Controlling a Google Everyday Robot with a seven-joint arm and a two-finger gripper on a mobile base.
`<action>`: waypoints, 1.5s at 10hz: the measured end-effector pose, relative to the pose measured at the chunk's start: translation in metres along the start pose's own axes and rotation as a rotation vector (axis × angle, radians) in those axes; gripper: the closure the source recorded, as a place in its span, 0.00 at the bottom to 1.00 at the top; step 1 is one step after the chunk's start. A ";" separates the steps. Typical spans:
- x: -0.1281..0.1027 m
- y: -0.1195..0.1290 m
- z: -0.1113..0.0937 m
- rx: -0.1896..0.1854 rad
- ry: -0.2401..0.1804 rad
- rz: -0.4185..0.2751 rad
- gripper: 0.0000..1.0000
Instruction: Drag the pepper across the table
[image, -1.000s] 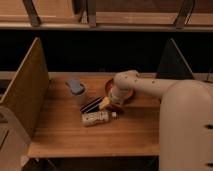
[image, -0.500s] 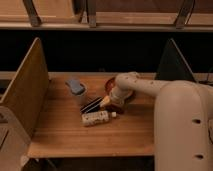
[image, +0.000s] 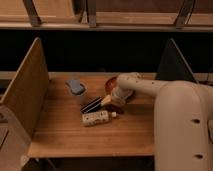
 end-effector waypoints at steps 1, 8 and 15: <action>0.004 -0.002 -0.004 0.009 0.003 -0.002 0.39; 0.029 0.003 0.007 0.005 0.087 -0.015 0.44; 0.031 -0.013 0.001 0.053 0.112 0.003 0.97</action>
